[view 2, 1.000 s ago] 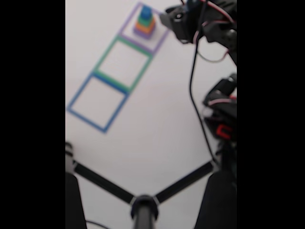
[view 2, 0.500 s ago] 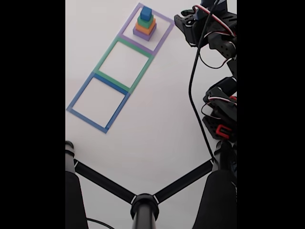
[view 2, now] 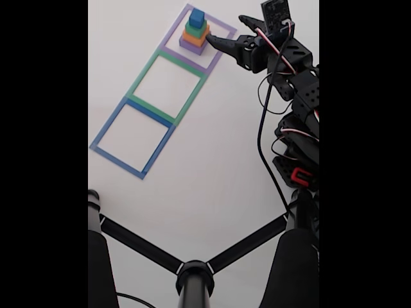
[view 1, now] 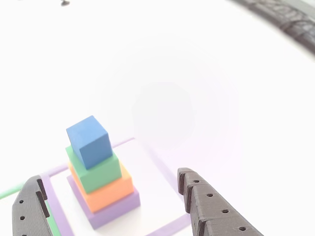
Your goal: Tower of hanoi
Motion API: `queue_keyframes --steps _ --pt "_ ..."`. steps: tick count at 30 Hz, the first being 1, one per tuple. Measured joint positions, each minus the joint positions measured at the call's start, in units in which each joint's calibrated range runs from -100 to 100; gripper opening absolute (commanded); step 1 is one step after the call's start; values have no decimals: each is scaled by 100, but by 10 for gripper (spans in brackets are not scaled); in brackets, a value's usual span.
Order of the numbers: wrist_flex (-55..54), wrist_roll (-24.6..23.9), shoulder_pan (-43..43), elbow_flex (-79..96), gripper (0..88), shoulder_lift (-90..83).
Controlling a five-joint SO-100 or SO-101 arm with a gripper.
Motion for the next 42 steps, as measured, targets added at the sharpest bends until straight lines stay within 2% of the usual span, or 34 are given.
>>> queue_keyframes --steps 11,26,42 --pt "-2921 0 -123 44 299 2507" --pt "-4526 0 -401 -366 297 4441" --pt "-4976 20 -393 -1575 289 6045"
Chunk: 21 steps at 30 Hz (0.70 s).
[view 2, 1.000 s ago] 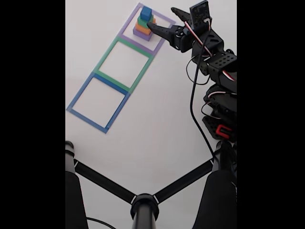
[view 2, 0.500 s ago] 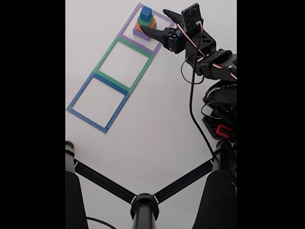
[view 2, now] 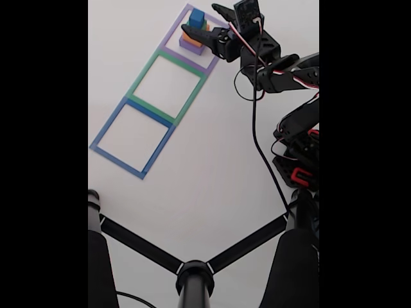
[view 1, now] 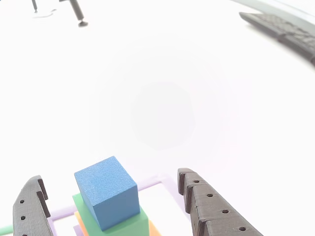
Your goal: Tower of hanoi
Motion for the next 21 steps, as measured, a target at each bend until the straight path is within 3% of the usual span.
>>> queue_keyframes --steps 21 --pt "-80 0 -229 -435 277 490"
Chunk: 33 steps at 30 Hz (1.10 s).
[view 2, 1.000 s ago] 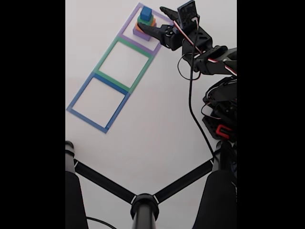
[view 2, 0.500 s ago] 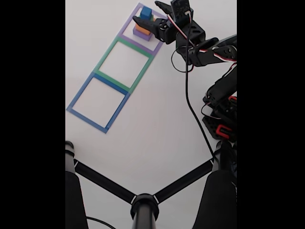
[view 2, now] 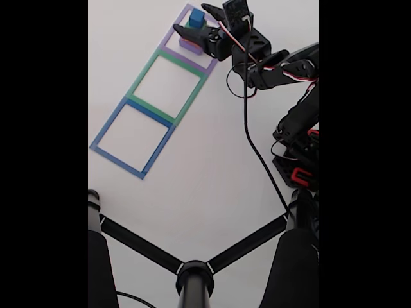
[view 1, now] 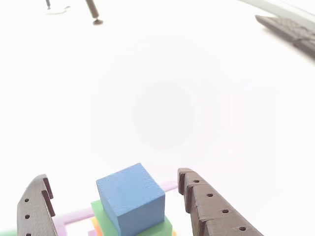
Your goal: Tower of hanoi
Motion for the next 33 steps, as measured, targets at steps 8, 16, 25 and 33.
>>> queue_keyframes --steps 8,16,25,33 --pt "0 0 -65 139 244 0" --pt "0 0 -98 279 209 0" --pt "-161 0 -131 279 220 0" --pt "-193 0 -131 279 197 0"
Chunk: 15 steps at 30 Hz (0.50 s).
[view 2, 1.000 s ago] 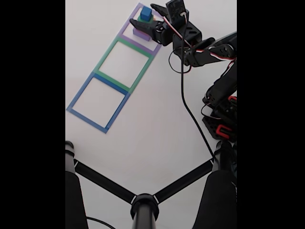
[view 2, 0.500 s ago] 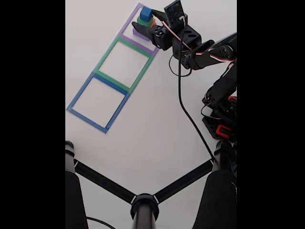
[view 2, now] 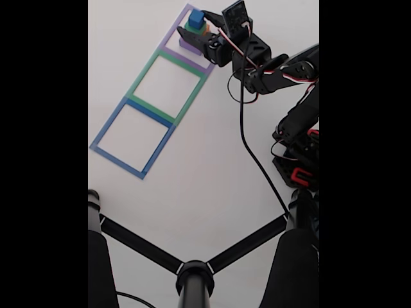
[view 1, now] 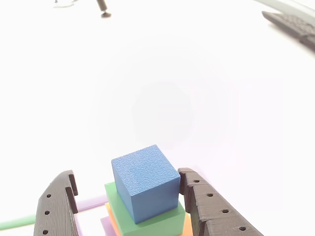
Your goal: Tower of hanoi
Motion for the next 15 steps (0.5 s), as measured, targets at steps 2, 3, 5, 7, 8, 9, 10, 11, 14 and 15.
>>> queue_keyframes --steps 2,3,5,7,8,9,10,11,14,15 --pt "0 0 -41 0 179 0" --pt "0 0 -57 0 173 0" --pt "-24 0 -74 0 156 0" --pt "-80 0 -74 26 140 0" --pt "-88 0 -74 52 132 0" --pt "-88 0 -74 52 124 0" --pt "-88 0 -74 52 117 0" --pt "-88 0 -74 52 109 0" --pt "-96 0 -74 52 94 0" --pt "-96 0 -74 52 91 0"
